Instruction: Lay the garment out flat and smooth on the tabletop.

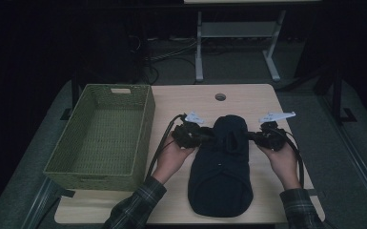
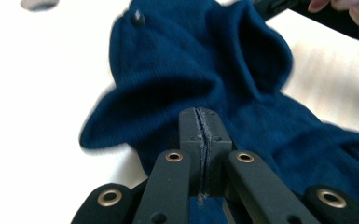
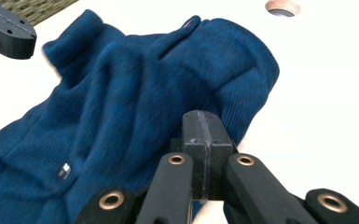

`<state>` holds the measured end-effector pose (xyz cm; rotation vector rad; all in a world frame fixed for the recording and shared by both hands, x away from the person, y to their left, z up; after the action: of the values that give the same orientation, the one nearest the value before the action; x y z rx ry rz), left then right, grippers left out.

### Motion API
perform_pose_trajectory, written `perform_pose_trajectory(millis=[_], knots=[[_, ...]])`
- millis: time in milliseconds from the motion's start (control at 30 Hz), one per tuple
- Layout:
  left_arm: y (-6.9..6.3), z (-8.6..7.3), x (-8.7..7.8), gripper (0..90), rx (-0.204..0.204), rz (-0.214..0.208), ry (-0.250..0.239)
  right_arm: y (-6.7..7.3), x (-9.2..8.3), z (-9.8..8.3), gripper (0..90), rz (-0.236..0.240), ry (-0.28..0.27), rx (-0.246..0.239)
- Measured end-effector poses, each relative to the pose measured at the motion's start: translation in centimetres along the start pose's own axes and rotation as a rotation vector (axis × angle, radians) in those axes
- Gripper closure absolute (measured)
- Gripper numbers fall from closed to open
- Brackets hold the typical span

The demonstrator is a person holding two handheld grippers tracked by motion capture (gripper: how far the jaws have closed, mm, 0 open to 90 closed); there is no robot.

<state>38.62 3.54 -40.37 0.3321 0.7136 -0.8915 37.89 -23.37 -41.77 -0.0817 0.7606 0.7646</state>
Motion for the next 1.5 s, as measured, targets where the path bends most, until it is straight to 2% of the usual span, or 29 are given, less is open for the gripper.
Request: perform_pose_trajectory(millis=[67,167,200,267,433,467,533,633,767,867,1033,1233,1467,1500], knots=[[0.2,0.7,1.0,89.1,-0.001,0.009,0.002,-0.2,0.3,0.2,90.0,-0.002,0.003,0.003],[0.4,0.9,2.7,89.6,-0.009,0.011,0.026,-0.9,1.8,0.5,90.0,-0.002,0.019,0.01],[0.5,0.9,3.4,89.7,-0.009,0.012,0.04,-1.3,3.0,0.1,90.0,-0.001,0.053,0.023],[0.7,0.5,4.9,89.7,-0.015,0.014,0.07,-1.5,3.4,-0.1,90.0,-0.003,0.067,0.03],[1.1,-0.9,8.1,89.8,-0.025,0.014,0.159,-2.3,5.7,-1.3,90.0,-0.022,0.157,0.047],[1.1,-1.1,8.4,89.9,-0.035,0.014,0.162,-2.4,6.1,-1.5,90.0,-0.028,0.181,0.04],[1.3,-1.3,8.4,90.0,-0.048,0.01,0.16,-2.4,6.3,-1.5,90.0,-0.028,0.189,0.039],[1.5,-1.4,8.2,90.0,-0.038,0.015,0.174,-2.4,6.4,-1.5,90.0,-0.032,0.191,0.032],[1.8,-2.1,7.5,90.0,-0.061,0.018,0.176,-2.0,6.7,-1.4,90.0,-0.032,0.193,0.016],[2.1,-2.9,6.7,90.0,-0.043,0.052,0.201,-1.4,7.2,-1.2,90.0,-0.023,0.186,0.003],[2.9,-4.0,5.7,90.0,-0.074,0.053,0.187,-0.5,8.2,-0.8,90.0,0.0,0.169,-0.005],[3.4,-4.9,4.5,90.0,-0.082,0.07,0.195,0.7,9.1,-0.4,90.0,0.021,0.161,-0.028],[3.8,-5.0,4.0,89.5,-0.112,0.053,0.177,0.9,9.3,-0.2,89.9,0.03,0.163,-0.034],[3.8,-4.9,3.8,88.4,-0.116,0.052,0.173,0.9,9.0,0.0,87.1,0.03,0.155,-0.035]])
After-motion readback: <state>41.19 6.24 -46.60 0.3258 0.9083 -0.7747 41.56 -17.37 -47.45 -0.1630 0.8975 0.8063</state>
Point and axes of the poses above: each handheld gripper's, and its own axes: x roughly forward along the jaws, z roughly out of its top, y roughly to its left, the point moved 2 cm from there along x, roughly forward along the jaws, and after that the axes turned 7 degrees about z, right-handed, at the moved point
